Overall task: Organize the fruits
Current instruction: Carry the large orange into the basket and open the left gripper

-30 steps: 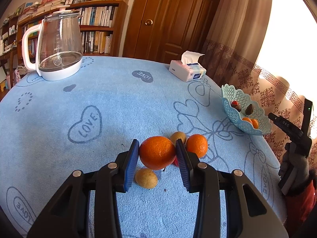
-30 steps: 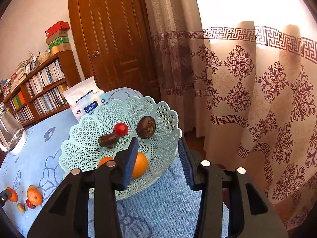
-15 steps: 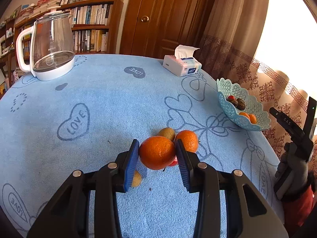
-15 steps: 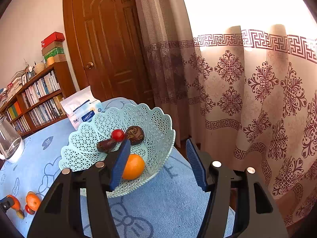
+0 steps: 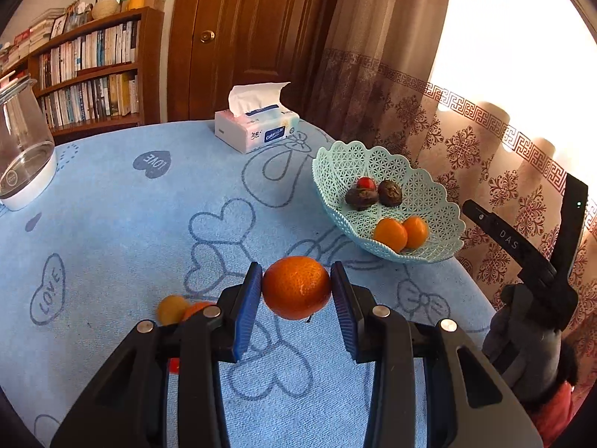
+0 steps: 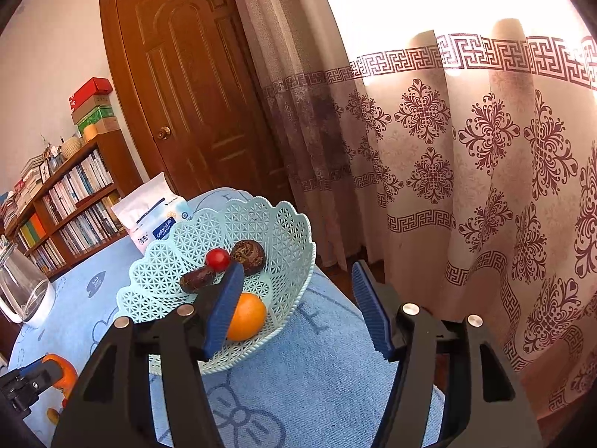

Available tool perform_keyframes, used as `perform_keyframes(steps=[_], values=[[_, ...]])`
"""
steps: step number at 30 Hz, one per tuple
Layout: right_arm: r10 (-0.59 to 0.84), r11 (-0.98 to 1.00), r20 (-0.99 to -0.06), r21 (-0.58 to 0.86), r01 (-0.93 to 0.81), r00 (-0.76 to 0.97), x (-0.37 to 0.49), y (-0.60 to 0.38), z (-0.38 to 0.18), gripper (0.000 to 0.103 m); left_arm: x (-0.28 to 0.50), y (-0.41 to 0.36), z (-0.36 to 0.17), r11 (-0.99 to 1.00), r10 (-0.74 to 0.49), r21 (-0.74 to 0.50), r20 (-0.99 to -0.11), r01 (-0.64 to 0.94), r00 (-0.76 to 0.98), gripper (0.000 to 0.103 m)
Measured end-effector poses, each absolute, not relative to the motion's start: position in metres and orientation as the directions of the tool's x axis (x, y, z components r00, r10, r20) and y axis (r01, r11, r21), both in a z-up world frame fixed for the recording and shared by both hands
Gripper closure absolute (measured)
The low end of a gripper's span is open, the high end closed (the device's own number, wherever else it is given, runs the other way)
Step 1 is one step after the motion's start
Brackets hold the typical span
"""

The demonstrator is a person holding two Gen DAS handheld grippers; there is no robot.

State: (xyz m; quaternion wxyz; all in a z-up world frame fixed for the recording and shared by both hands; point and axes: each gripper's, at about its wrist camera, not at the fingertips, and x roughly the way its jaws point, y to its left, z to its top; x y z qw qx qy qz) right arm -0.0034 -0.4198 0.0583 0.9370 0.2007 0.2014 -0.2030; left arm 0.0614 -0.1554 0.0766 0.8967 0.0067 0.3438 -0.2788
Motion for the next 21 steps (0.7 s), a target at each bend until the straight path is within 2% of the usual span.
perform_keyframes(steps=[6, 19, 21], values=[[-0.298, 0.827, -0.461, 0.312, 0.467, 0.836, -0.004, -0.425, 0.057, 0.041, 0.078, -0.197, 0.085, 0.812, -0.543, -0.201, -0.604, 0.548, 0.584, 0.065], [-0.279, 0.825, -0.467, 0.331, 0.459, 0.839, -0.003, -0.428, 0.054, 0.041, 0.103, -0.242, 0.074, 0.807, -0.535, -0.181, -0.629, 0.563, 0.564, 0.064], [-0.278, 0.824, -0.467, 0.332, 0.458, 0.839, -0.002, -0.428, 0.054, 0.041, 0.105, -0.241, 0.071, 0.812, -0.529, -0.183, -0.631, 0.554, 0.567, 0.06]])
